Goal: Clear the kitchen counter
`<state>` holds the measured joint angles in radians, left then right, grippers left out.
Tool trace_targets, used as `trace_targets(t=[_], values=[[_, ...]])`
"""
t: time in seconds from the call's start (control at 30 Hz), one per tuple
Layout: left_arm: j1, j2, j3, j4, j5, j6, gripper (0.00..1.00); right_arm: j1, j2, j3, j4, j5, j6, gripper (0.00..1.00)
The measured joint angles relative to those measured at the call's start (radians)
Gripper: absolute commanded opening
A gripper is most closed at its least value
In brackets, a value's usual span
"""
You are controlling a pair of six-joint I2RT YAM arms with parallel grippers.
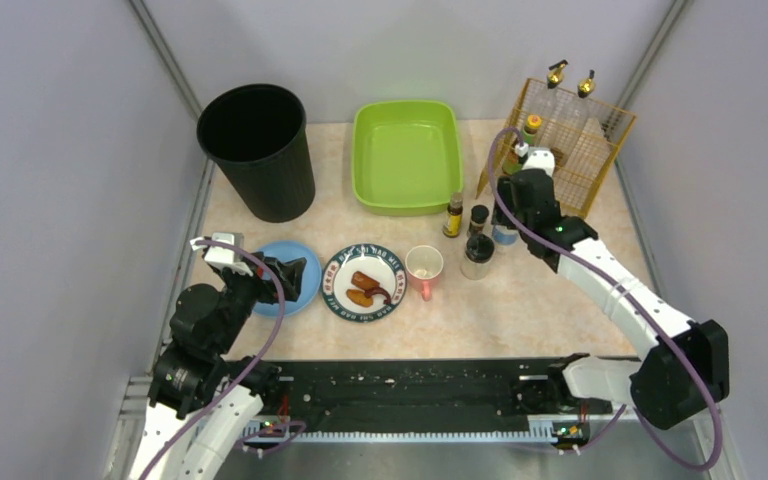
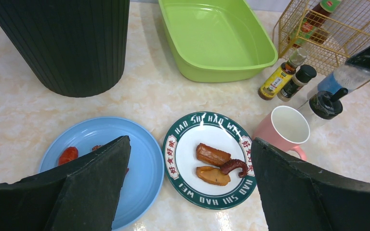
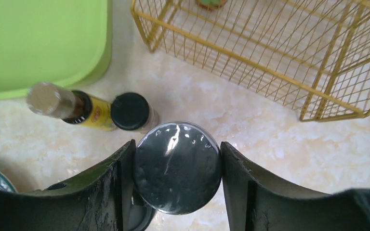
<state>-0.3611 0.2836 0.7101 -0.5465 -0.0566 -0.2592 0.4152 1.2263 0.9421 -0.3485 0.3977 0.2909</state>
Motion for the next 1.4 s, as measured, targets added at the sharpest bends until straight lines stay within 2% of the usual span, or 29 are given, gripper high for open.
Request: trace_targets(t=[0.43, 0.73, 1.4], values=[[0.0, 0.0, 0.0, 0.0, 0.0, 0.0, 0.99, 0.0, -0.039, 0.273, -0.023, 0.11, -0.07, 0.0], [0.0, 0.0, 0.0, 0.0, 0.0, 0.0, 0.99, -0.017, 0.037, 0.452, -0.005, 0.172, -0.127, 0.0], [0.0, 0.0, 0.0, 0.0, 0.01, 0.0, 0.99, -0.257, 0.274, 0.598, 0.003, 0.153, -0.109, 0.0]])
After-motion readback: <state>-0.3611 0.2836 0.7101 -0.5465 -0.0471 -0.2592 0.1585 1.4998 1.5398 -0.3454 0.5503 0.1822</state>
